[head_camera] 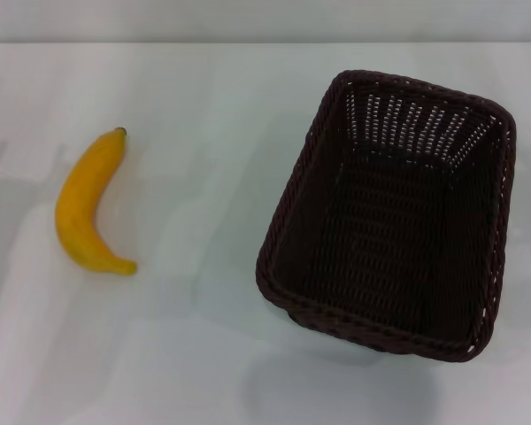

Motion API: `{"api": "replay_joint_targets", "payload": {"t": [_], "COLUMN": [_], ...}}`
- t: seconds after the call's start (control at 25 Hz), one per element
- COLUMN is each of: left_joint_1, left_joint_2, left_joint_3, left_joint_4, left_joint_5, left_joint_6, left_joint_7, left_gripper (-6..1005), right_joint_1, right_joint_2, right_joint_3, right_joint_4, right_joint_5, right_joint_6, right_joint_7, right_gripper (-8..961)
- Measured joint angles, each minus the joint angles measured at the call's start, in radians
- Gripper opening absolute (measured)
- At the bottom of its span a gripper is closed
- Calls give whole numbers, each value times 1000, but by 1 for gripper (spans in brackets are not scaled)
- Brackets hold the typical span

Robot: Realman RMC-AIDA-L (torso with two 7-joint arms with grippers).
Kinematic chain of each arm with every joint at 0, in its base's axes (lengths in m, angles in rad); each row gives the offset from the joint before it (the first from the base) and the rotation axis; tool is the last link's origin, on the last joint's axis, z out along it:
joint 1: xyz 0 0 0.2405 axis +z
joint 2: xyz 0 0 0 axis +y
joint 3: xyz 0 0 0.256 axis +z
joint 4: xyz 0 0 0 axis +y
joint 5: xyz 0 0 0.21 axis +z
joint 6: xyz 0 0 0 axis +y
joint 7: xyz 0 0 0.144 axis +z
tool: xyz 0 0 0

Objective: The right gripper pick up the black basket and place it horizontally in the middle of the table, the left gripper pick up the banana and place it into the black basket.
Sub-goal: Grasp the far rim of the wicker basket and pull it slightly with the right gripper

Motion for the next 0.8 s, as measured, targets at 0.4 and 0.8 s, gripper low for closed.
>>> {"api": "replay_joint_targets", "payload": {"t": [0.4, 0.8], "left_joint_1": [8, 12], "left_joint_2": [0, 0], "left_joint_3": [5, 9], "left_joint_4": [4, 14], "left_joint_5": [0, 0], "left_joint_6": [1, 1], "left_joint_7": [-1, -1], "left_gripper": [879, 879], "right_joint_1": [0, -1], "right_joint_2": [0, 0], "right_joint_3": [-3, -8], "right_joint_4": [5, -3], "right_joint_5": [0, 0], "right_joint_6": [-1, -1], "right_joint_7": [-2, -1], "right_gripper": [688, 685]}}
